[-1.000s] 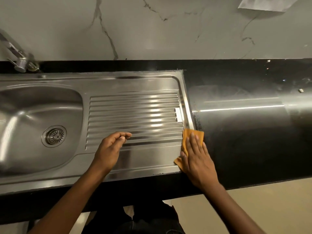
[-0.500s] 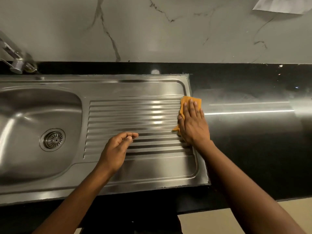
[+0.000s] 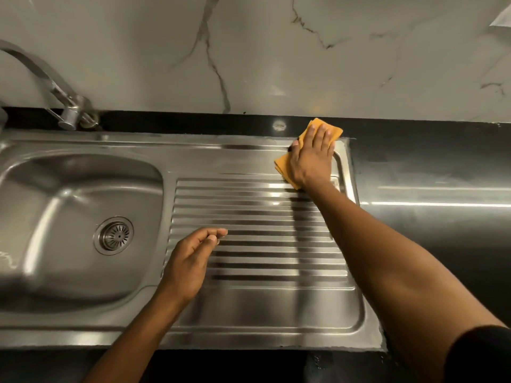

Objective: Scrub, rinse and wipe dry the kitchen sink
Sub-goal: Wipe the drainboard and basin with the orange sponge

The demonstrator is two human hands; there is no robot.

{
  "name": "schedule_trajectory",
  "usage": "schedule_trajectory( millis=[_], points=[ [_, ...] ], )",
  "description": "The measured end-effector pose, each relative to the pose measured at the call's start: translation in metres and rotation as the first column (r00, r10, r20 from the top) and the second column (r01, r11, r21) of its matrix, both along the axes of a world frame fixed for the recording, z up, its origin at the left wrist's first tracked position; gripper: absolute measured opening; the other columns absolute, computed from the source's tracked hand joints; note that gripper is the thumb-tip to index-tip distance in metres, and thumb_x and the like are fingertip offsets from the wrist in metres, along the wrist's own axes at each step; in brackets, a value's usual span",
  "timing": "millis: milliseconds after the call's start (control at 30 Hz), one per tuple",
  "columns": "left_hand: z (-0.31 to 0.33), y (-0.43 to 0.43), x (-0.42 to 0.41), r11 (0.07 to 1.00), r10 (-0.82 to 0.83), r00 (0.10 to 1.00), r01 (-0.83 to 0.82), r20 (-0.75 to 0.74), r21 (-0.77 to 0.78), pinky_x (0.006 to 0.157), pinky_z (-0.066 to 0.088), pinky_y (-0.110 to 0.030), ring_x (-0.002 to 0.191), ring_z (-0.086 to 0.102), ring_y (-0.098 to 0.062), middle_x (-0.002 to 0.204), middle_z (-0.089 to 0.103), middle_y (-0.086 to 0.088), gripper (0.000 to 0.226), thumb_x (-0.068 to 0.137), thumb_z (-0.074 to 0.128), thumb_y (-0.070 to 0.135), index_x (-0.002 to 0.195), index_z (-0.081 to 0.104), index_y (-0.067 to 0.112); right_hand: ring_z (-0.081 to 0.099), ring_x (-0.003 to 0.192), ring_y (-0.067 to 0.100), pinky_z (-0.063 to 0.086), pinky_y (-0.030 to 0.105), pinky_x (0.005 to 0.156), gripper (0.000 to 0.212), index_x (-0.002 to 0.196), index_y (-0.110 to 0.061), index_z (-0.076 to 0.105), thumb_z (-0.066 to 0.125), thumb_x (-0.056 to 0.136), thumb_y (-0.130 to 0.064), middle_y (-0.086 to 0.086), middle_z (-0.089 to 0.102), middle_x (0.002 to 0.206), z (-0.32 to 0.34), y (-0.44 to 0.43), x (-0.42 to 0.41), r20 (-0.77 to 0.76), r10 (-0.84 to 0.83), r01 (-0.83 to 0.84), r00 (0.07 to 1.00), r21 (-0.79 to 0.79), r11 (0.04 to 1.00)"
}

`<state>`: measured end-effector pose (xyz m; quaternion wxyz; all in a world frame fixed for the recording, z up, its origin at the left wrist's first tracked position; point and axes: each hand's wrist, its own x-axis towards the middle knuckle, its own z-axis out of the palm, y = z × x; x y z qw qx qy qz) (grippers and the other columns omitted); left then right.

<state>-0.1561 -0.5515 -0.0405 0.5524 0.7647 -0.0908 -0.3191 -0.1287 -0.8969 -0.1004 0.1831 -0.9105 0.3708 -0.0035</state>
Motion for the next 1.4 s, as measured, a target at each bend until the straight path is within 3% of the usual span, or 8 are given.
schedule_trajectory(
  millis=[133,267,500,733,867,1100,1233,1400],
  points=[
    [0.006,0.013,0.011,1.000,0.028,1.000,-0.028,0.006,0.007,0.105,0.048,-0.032,0.118,0.068,-0.007,0.118,0.077,0.011,0.025,0.109,0.052,0.017,0.116,0.075,0.025,-0.012,0.160,0.031,-0.004,0.050,0.130,0.071,0.166,-0.012,-0.005,0.007,0.108,-0.051,0.014,-0.009,0.173,0.001,0.065,0.040,-0.009,0.280,-0.281,0.960,-0.022,0.960],
    [0.010,0.027,0.015,0.996,0.092,0.996,-0.092,0.012,0.009,0.106,0.048,-0.031,0.117,0.069,-0.007,0.117,0.078,0.008,0.028,0.109,0.050,0.013,0.114,0.075,0.023,-0.012,0.160,0.028,0.000,0.050,0.130,0.068,0.166,-0.012,0.000,0.019,0.111,-0.046,0.011,-0.008,0.173,0.005,0.180,0.084,-0.024,0.637,-0.635,0.770,0.066,0.770],
    [0.017,0.055,0.019,0.992,0.124,0.992,-0.124,0.003,-0.036,0.098,0.054,-0.017,0.114,0.071,-0.009,0.114,0.079,0.003,0.029,0.108,0.049,0.005,0.113,0.075,0.018,-0.002,0.161,0.020,0.000,0.044,0.130,0.064,0.167,-0.020,0.004,0.022,0.112,-0.047,0.003,0.000,0.175,0.016,0.184,0.082,-0.089,0.733,-0.730,0.675,0.067,0.680],
    [0.013,0.071,0.026,0.998,0.062,0.998,-0.063,-0.014,-0.023,0.101,0.051,-0.025,0.112,0.071,-0.008,0.116,0.078,0.003,0.028,0.108,0.049,0.009,0.116,0.074,0.017,-0.004,0.160,0.014,0.004,0.045,0.131,0.066,0.167,-0.024,0.000,0.012,0.110,-0.054,-0.004,-0.003,0.174,0.016,0.073,-0.012,-0.176,0.460,-0.474,0.870,-0.044,0.880],
    [0.012,0.084,0.036,0.999,0.032,0.999,-0.033,-0.031,-0.028,0.103,0.050,-0.029,0.116,0.070,-0.009,0.117,0.078,0.006,0.022,0.104,0.056,0.025,0.116,0.075,0.021,-0.003,0.161,0.021,0.000,0.044,0.131,0.069,0.166,-0.017,-0.004,0.007,0.109,-0.054,0.004,-0.005,0.174,0.016,0.035,-0.061,-0.231,0.136,-0.159,0.963,-0.083,0.984],
    [0.012,0.116,0.058,1.000,-0.022,1.000,0.022,-0.022,0.010,0.108,0.049,-0.037,0.117,0.069,-0.007,0.117,0.077,0.012,0.033,0.094,0.050,0.040,0.112,0.076,0.031,0.000,0.160,0.035,0.004,0.049,0.130,0.071,0.165,-0.006,0.001,0.010,0.109,-0.049,0.020,0.001,0.172,0.005,0.085,-0.034,-0.125,-0.216,0.210,0.968,-0.054,0.976],
    [0.010,0.132,0.066,0.999,-0.024,0.999,0.025,-0.032,0.032,0.108,0.048,-0.035,0.116,0.069,-0.006,0.116,0.077,0.011,0.026,0.109,0.051,0.021,0.114,0.075,0.027,-0.006,0.160,0.033,-0.001,0.046,0.130,0.071,0.165,-0.007,-0.002,0.007,0.109,-0.049,0.017,-0.006,0.173,0.007,0.154,0.015,-0.095,-0.110,0.109,0.989,-0.012,0.994],
    [0.009,0.135,0.070,1.000,-0.011,1.000,0.011,-0.026,0.025,0.107,0.050,-0.033,0.113,0.070,-0.009,0.115,0.078,0.001,0.028,0.108,0.049,0.007,0.113,0.075,0.017,-0.009,0.160,0.027,-0.004,0.042,0.130,0.067,0.166,-0.013,-0.001,0.016,0.110,-0.047,0.011,-0.008,0.173,0.010,0.249,0.081,-0.059,0.240,-0.237,0.969,0.056,0.970]
  ],
)
